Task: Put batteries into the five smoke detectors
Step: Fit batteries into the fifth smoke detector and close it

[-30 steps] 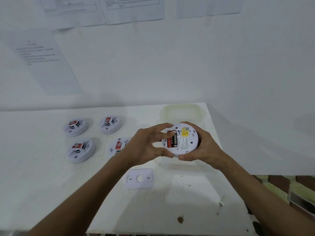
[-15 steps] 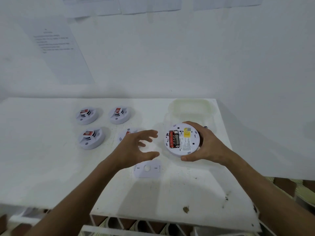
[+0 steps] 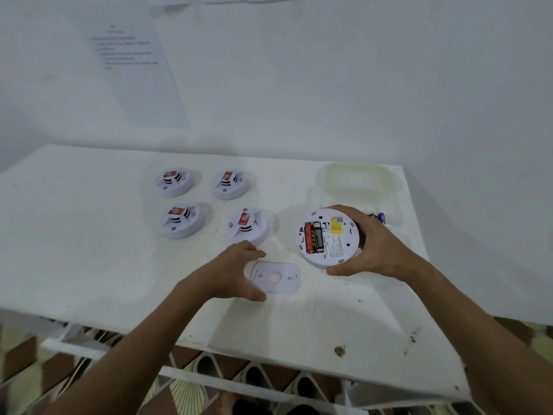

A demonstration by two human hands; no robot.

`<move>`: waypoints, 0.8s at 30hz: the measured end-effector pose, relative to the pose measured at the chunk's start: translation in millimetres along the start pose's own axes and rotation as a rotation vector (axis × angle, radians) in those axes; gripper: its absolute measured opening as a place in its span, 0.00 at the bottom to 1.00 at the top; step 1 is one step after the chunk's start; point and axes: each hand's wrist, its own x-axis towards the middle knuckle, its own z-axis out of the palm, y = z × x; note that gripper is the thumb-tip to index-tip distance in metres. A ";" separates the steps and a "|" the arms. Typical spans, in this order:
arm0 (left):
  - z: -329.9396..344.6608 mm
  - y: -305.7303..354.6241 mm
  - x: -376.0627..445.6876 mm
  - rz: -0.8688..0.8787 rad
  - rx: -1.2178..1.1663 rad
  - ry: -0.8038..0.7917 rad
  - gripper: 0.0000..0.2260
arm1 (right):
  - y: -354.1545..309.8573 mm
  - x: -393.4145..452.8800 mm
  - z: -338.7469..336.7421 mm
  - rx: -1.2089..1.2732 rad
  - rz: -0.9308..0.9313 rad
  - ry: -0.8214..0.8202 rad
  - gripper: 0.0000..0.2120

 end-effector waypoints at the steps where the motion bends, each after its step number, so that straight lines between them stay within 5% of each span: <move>1: -0.1 -0.2 0.3 0.010 0.000 0.003 0.41 | 0.3 -0.2 -0.3 0.006 -0.001 -0.002 0.43; 12: -2.6 0.4 -4.0 0.084 -0.037 0.095 0.24 | 6.5 -5.3 -2.3 0.056 0.004 -0.004 0.45; 24: -82.5 24.7 -12.6 0.185 -0.031 0.385 0.29 | 1.8 -4.0 -5.8 0.089 0.005 0.020 0.43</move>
